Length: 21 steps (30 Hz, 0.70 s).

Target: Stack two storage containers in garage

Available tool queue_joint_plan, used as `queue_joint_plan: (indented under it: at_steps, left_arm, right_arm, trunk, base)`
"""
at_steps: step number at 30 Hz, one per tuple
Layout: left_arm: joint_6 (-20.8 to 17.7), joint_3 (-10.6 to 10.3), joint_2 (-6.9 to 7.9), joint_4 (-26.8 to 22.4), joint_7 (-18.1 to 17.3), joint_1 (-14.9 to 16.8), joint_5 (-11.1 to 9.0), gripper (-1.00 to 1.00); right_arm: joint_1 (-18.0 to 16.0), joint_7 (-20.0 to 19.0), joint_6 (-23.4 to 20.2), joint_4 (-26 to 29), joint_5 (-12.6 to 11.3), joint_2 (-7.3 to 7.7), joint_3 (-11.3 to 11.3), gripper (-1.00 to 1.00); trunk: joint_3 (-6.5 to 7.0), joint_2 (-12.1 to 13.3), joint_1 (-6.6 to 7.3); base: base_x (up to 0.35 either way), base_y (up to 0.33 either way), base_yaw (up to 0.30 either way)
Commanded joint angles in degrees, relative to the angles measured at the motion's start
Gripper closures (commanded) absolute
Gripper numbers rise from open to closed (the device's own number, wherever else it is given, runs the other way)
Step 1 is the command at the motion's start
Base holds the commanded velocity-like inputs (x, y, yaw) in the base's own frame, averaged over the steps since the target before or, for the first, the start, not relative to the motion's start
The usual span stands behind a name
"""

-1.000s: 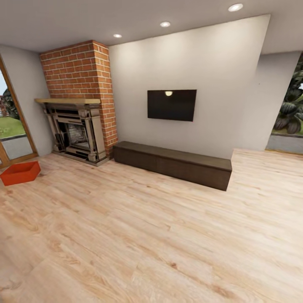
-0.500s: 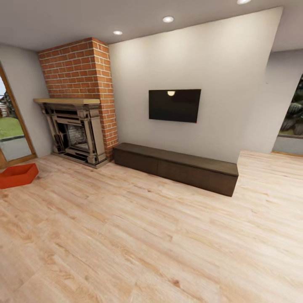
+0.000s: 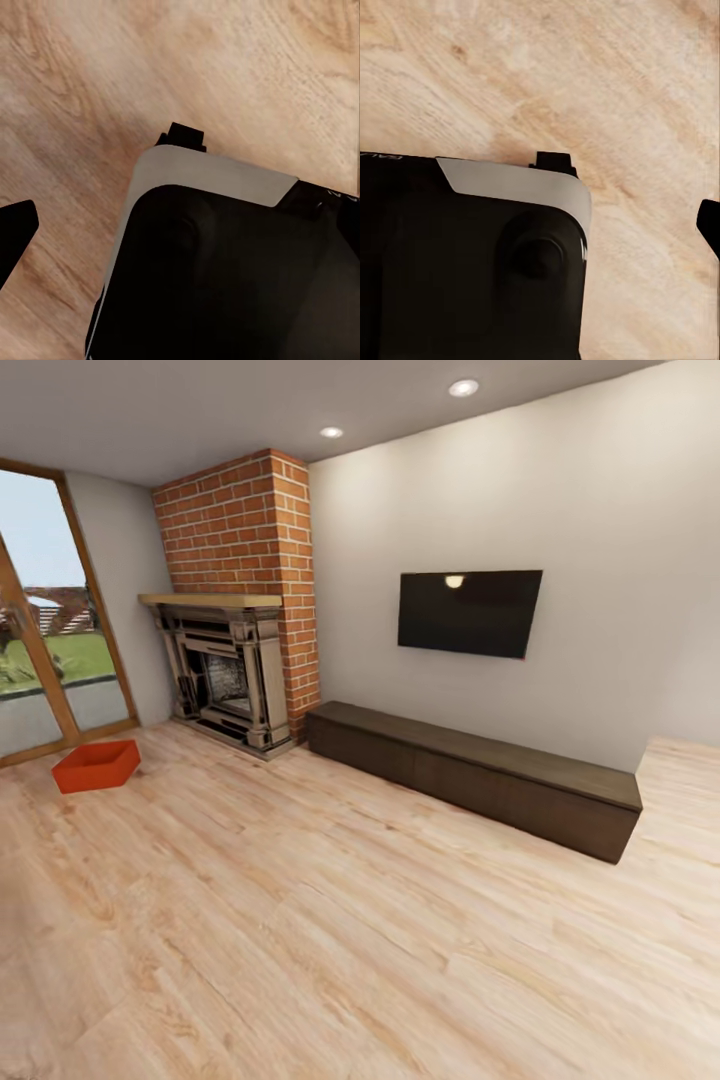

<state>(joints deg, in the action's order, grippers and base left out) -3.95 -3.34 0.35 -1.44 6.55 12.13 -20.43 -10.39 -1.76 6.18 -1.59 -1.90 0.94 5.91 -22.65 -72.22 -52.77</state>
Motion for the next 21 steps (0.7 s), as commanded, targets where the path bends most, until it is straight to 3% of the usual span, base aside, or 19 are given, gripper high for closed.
queue_joint_plan:
  at_steps: [1, 21]
  left_arm:
    - [-0.36, -0.36, 0.0, -0.15, 0.22, 0.0, -0.4, -1.0]
    - [-0.45, -0.42, 0.0, -0.15, 0.22, 0.01, -0.4, -1.0]
  right_arm:
    - [-0.07, -0.17, 0.33, -0.17, -0.21, 0.02, 0.42, -1.0]
    - [-0.07, -0.17, 0.33, -0.17, -0.21, 0.02, 0.42, -1.0]
  trunk:
    - [-0.06, -0.03, -0.03]
    - [-0.06, -0.03, -0.03]
  base:
    - [0.325, 0.0, 0.268]
    - [0.325, 0.0, 0.268]
